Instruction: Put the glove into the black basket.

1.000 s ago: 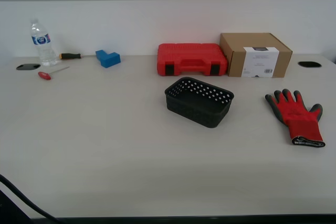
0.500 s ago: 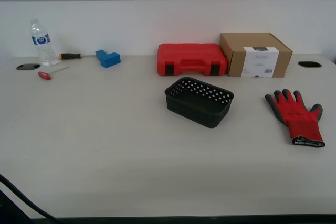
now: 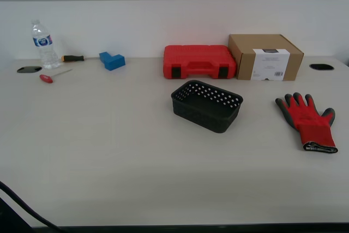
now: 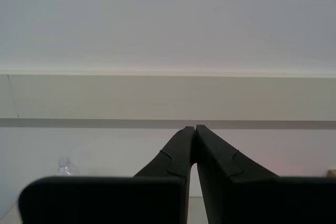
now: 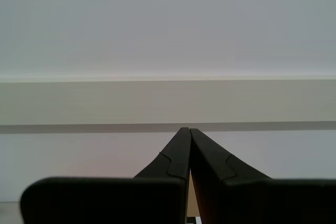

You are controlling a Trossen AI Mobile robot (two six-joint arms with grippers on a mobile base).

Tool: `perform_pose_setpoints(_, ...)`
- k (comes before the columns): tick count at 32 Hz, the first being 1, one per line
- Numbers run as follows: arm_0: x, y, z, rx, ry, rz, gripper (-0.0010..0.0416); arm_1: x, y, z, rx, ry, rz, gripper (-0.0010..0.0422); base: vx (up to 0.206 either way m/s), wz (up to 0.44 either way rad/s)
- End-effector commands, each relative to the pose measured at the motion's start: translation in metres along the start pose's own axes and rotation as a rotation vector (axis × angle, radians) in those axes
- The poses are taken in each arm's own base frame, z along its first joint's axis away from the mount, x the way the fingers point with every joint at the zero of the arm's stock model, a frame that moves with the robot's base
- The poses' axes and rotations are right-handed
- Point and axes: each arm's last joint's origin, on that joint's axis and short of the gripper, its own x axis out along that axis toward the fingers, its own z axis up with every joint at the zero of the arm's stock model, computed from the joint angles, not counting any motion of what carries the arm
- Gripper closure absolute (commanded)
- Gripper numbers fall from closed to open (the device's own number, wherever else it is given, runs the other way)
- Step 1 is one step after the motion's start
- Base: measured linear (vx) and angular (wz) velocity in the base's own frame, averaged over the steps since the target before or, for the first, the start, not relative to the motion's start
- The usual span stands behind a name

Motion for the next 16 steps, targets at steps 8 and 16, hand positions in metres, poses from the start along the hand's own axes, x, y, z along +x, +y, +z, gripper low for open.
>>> perform_pose_setpoints(8, 0.0001, 0.0, 0.0005, 0.0, -0.003, 0.0, 0.0405, 0.0, 0.0, 0.0005, 0.0, -0.004, 0.001, 0.0412, 0.0, 0.0)
perform_pose_setpoints(16, 0.0001, 0.0, 0.0005, 0.0, -0.003, 0.0, 0.0405, 0.0, 0.0001, 0.0005, 0.0, -0.004, 0.002, 0.0412, 0.0, 0.0)
